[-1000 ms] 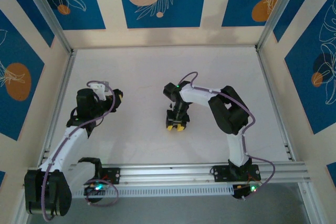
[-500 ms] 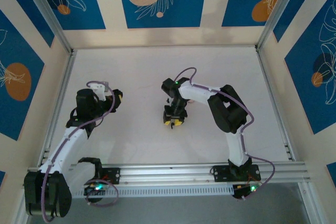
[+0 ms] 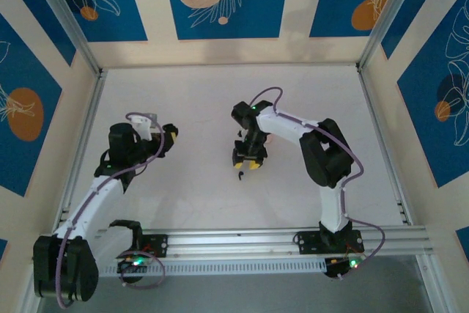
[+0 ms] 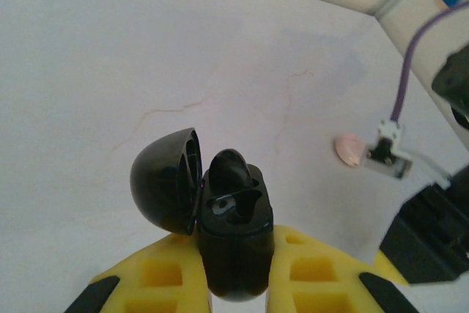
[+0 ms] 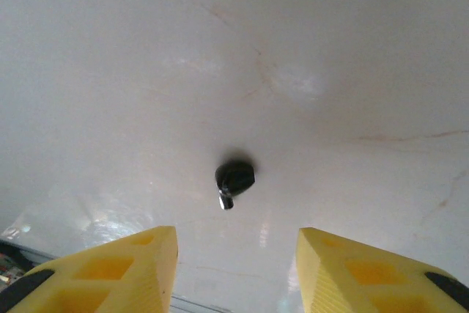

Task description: Insert wireless bluetooth earbuds into charging case

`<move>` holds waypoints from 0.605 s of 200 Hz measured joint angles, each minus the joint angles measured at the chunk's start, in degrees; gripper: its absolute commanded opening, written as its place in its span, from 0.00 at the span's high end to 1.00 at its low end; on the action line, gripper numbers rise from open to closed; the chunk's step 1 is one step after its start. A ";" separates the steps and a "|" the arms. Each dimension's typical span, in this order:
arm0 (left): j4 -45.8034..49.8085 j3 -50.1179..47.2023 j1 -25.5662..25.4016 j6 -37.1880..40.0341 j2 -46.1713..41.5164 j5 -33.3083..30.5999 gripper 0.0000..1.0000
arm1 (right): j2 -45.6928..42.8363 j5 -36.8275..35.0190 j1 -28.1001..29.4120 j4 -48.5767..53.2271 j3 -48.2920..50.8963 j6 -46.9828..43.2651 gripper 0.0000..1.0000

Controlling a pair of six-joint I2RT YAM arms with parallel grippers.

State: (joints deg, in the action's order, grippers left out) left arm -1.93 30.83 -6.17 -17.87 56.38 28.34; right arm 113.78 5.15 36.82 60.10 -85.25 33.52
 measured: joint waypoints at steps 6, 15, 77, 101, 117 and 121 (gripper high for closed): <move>-0.42 0.00 -0.46 0.37 0.33 0.68 0.87 | -0.11 0.07 -0.22 0.31 -0.28 -0.13 0.54; -0.98 0.00 -1.25 0.76 0.83 1.79 0.87 | -0.11 0.20 -0.57 0.94 -0.90 -0.46 0.54; -3.45 0.00 -5.77 4.85 3.50 7.91 0.87 | -0.02 1.07 -1.33 2.29 -1.11 -1.60 0.55; -3.45 0.00 -6.54 6.03 3.50 8.76 0.87 | 0.48 1.18 -1.33 2.29 -1.11 -1.77 0.55; -3.41 0.00 -6.80 6.54 3.50 8.79 0.87 | 1.01 1.31 -1.33 2.27 -1.11 -1.86 0.55; -3.39 0.00 -6.84 6.69 3.50 8.76 0.87 | 1.11 1.33 -1.33 2.27 -1.11 -1.86 0.55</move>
State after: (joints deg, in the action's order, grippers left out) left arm -5.32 30.83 -13.02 -11.18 59.88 37.10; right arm 114.89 6.48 35.48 62.37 -86.37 31.66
